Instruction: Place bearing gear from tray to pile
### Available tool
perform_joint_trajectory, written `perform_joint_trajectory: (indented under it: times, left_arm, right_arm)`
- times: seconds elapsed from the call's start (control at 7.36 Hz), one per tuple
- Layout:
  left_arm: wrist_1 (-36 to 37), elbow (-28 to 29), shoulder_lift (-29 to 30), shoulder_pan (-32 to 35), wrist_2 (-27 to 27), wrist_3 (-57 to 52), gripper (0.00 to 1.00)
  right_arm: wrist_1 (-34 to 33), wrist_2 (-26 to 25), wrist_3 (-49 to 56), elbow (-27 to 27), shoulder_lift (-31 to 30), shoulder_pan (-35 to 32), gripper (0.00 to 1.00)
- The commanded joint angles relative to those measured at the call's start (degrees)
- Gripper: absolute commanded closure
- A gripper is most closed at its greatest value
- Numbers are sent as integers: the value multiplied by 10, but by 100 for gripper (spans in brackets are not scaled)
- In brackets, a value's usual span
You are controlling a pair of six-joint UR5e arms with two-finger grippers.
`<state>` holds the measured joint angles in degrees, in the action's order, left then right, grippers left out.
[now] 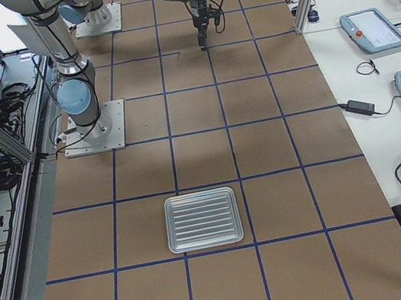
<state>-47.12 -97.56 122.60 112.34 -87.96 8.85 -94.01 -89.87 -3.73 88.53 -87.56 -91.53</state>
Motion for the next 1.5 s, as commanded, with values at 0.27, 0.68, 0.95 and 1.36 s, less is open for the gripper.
perform_joint_trajectory:
  times: [0.27, 0.68, 0.95, 1.36]
  left_arm:
    - [1, 1, 9, 1, 7, -1, 23]
    - [1, 3, 9, 1, 5, -5, 94]
    - [1, 3, 9, 1, 5, -7, 100]
    - [-1, 18, 6, -1, 5, -11, 100]
  right_arm:
    - [-7, 8, 25, 1, 2, 0, 0]
    - [-13, 10, 20, 0, 6, -5, 0]
    - [-14, 10, 19, 1, 6, -6, 0]
    - [-18, 12, 18, 1, 7, -6, 0]
